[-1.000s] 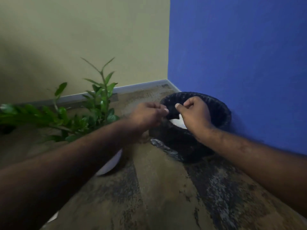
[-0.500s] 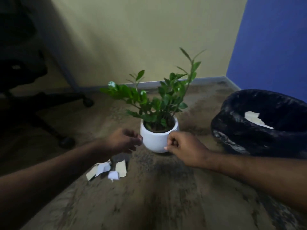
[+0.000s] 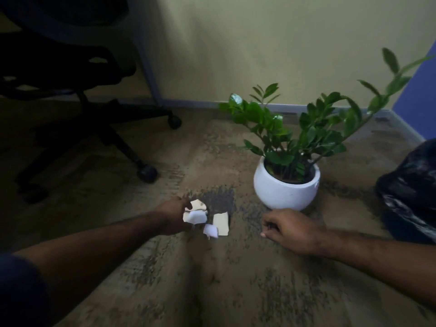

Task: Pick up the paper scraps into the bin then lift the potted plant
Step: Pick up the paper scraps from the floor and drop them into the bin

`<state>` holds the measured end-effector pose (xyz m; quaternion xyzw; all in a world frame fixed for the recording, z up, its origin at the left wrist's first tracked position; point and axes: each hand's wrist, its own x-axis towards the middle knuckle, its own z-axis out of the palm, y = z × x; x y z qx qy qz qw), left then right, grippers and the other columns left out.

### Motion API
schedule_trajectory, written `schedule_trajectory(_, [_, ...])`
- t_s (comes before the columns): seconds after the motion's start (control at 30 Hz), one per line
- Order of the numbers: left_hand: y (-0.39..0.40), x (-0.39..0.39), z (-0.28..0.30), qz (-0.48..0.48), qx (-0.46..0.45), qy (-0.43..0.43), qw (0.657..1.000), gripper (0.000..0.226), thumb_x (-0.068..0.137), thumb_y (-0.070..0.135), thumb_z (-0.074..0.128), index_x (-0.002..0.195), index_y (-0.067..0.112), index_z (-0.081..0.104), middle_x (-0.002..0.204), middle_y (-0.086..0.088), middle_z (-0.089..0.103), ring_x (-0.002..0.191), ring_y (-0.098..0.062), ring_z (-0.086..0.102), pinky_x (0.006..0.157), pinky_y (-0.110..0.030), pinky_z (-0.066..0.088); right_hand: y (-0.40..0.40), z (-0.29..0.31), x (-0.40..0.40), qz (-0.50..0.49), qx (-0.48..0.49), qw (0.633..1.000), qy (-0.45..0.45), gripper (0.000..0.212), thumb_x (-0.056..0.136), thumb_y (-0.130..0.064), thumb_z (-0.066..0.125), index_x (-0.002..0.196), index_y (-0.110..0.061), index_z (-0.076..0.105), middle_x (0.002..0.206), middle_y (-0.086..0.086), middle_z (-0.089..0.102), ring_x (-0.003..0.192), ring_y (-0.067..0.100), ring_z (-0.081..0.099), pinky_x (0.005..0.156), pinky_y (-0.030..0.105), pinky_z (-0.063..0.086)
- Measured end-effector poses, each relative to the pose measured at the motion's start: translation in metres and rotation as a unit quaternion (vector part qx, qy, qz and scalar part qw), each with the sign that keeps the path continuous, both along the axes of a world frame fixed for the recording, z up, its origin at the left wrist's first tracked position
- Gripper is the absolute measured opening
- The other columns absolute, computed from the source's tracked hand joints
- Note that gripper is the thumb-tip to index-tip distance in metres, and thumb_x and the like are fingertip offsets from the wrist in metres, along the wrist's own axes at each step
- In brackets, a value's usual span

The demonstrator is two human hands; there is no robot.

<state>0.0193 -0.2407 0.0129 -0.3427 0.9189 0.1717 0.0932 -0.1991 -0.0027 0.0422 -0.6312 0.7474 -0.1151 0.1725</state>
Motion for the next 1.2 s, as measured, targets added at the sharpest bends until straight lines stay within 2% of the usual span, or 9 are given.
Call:
schedule_trajectory(0.2, [-0.012,-0.004,-0.028,0.001,-0.011,0.004,1.000,0.088,0.066,0.052,0.075,0.141,0.028,0.037,0.139,-0.005,0.044,0.122,-0.027,0.052,0.095,-0.032,0.045,-0.052,-0.025,0.030,0.024,0.049,0.999,-0.005,0.024,0.086,-0.040,0.061,0.070,-0.030,0.047,0.066,-0.012,0.051,0.066,0.009,0.051,0.062,0.027,0.036])
schedule_trajectory(0.27, [-0.015,-0.006,-0.036,0.003,-0.021,-0.003,1.000,0.092,0.067,0.056,0.074,0.145,0.029,0.032,0.144,-0.004,0.038,0.127,-0.028,0.047,0.101,-0.036,0.043,-0.070,-0.035,0.042,0.028,0.063,0.998,-0.004,0.015,0.085,-0.042,0.062,0.084,-0.029,0.055,0.082,-0.010,0.059,0.078,0.016,0.057,0.067,0.028,0.040])
schedule_trajectory(0.33, [-0.018,-0.009,-0.044,0.004,-0.042,-0.025,0.999,0.092,0.069,0.058,0.071,0.146,0.031,0.029,0.150,-0.004,0.032,0.137,-0.029,0.034,0.107,-0.040,0.037,-0.087,-0.044,0.053,0.039,0.080,0.996,0.009,0.030,0.084,-0.043,0.063,0.107,-0.025,0.059,0.108,0.001,0.062,0.099,0.022,0.058,0.083,0.030,0.045])
schedule_trajectory(0.53, [-0.020,-0.026,-0.062,-0.003,0.014,-0.053,0.999,0.088,0.075,0.061,0.066,0.148,0.039,0.022,0.160,-0.005,0.011,0.147,-0.038,0.003,0.119,-0.053,0.015,-0.114,-0.067,0.067,0.047,0.112,0.992,0.036,0.055,0.088,-0.041,0.059,0.137,-0.022,0.043,0.138,0.008,0.045,0.127,0.032,0.044,0.105,0.039,0.038])
schedule_trajectory(0.63, [-0.023,-0.030,-0.073,-0.005,0.031,-0.088,0.996,0.088,0.073,0.068,0.063,0.147,0.043,0.023,0.162,-0.001,0.006,0.147,-0.040,0.004,0.117,-0.054,0.020,-0.124,-0.078,0.069,0.010,0.138,0.990,0.011,0.066,0.090,-0.043,0.056,0.148,-0.030,0.027,0.154,0.014,0.029,0.142,0.036,0.027,0.114,0.044,0.029])
schedule_trajectory(0.7, [-0.025,-0.029,-0.082,-0.016,0.023,-0.089,0.996,0.076,0.072,0.068,0.060,0.140,0.042,0.036,0.157,-0.003,0.021,0.144,-0.038,0.018,0.117,-0.049,0.024,-0.129,-0.086,0.069,-0.027,0.160,0.987,0.013,0.073,0.090,-0.046,0.055,0.151,-0.033,0.016,0.160,0.017,0.016,0.145,0.039,0.021,0.117,0.046,0.025])
schedule_trajectory(0.9, [-0.028,-0.021,-0.088,-0.002,0.007,-0.014,1.000,0.024,0.079,0.027,0.064,0.103,0.028,0.061,0.120,-0.004,0.052,0.109,-0.027,0.051,0.090,-0.039,0.049,-0.126,-0.108,0.075,0.021,0.199,0.975,0.097,0.064,0.093,-0.033,0.051,0.149,-0.036,0.019,0.159,0.012,0.014,0.137,0.045,0.027,0.112,0.049,0.031])
schedule_trajectory(1.07, [-0.037,-0.011,-0.085,0.014,0.037,0.061,0.997,0.019,0.078,0.017,0.068,0.097,0.020,0.066,0.109,-0.004,0.058,0.101,-0.022,0.057,0.080,-0.027,0.045,-0.125,-0.117,0.081,0.050,0.120,0.987,0.098,0.036,0.093,-0.024,0.050,0.129,-0.025,0.051,0.132,0.012,0.046,0.119,0.036,0.041,0.095,0.038,0.041])
schedule_trajectory(1.2, [-0.041,-0.012,-0.076,0.100,0.078,0.136,0.983,0.016,0.075,0.012,0.071,0.090,0.017,0.067,0.094,-0.003,0.065,0.089,-0.021,0.063,0.070,-0.028,0.048,-0.121,-0.114,0.079,0.107,0.081,0.988,0.080,0.023,0.090,-0.016,0.054,0.109,-0.015,0.067,0.113,0.011,0.060,0.106,0.030,0.051,0.082,0.029,0.033])
